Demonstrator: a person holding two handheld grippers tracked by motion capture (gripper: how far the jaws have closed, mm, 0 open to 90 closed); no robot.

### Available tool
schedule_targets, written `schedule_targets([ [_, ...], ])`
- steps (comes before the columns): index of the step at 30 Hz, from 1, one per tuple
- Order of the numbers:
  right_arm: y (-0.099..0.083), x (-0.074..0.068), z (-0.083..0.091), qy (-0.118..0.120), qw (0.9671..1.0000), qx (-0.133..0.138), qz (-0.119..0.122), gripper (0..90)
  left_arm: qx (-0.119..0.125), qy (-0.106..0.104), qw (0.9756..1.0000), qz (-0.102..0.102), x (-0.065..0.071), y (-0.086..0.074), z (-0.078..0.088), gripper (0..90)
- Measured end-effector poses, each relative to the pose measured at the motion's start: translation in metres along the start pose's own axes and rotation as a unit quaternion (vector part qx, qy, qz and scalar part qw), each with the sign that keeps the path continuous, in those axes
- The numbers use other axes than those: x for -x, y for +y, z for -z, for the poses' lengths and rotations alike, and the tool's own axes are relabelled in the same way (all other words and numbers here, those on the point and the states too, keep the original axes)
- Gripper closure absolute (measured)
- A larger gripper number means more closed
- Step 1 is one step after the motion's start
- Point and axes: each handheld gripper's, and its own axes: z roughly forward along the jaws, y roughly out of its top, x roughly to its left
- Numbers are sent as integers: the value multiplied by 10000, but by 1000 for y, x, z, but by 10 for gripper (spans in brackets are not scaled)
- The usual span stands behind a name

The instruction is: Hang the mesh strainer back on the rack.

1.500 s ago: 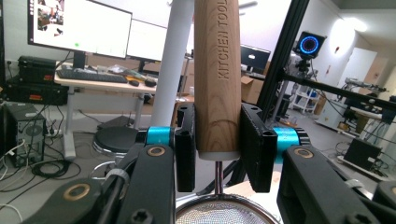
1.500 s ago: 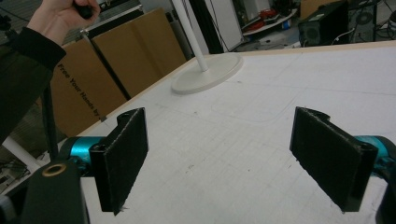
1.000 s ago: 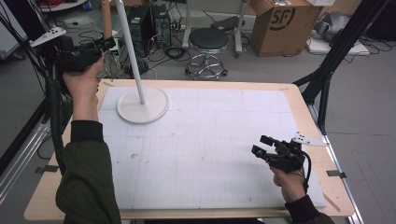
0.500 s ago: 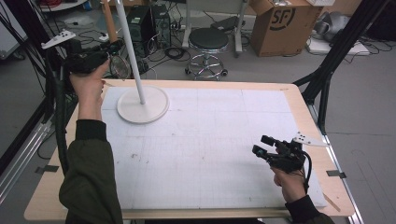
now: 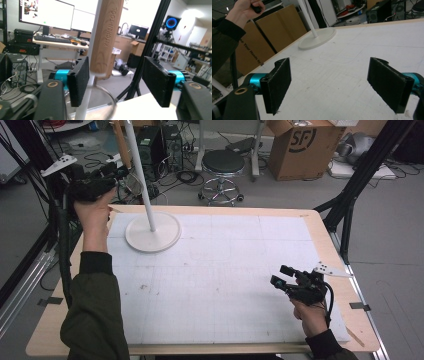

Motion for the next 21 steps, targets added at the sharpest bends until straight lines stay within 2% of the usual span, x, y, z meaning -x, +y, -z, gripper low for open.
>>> schedule_targets([
  [3, -1, 1, 1, -60, 10000, 5, 31, 181, 36, -42, 10000, -14, 0, -5, 12, 327],
  [5, -1, 2, 1, -83, 10000, 1, 47, 181, 116, -152, 9998, -41, 3, -9, 22, 279],
  [7, -1, 2, 2, -131, 9999, 5, 79, 181, 138, -167, 9997, -122, 6, -12, 31, 250],
  [10, -2, 0, 2, -183, 9998, 16, 113, 180, 147, -241, 9996, -68, 10, -18, 41, 221],
  [15, -3, -3, 0, -248, 9995, -14, 206, 179, -153, -287, 9994, -102, 20, -31, 49, 192],
  [19, -3, -7, 0, -272, 9993, -14, 272, 179, -162, -421, 9989, -125, 30, -41, 54, 191],
  [21, -3, -9, 0, -269, 9992, -2, 304, 179, -152, -601, 9980, -129, 37, -47, 56, 192],
])
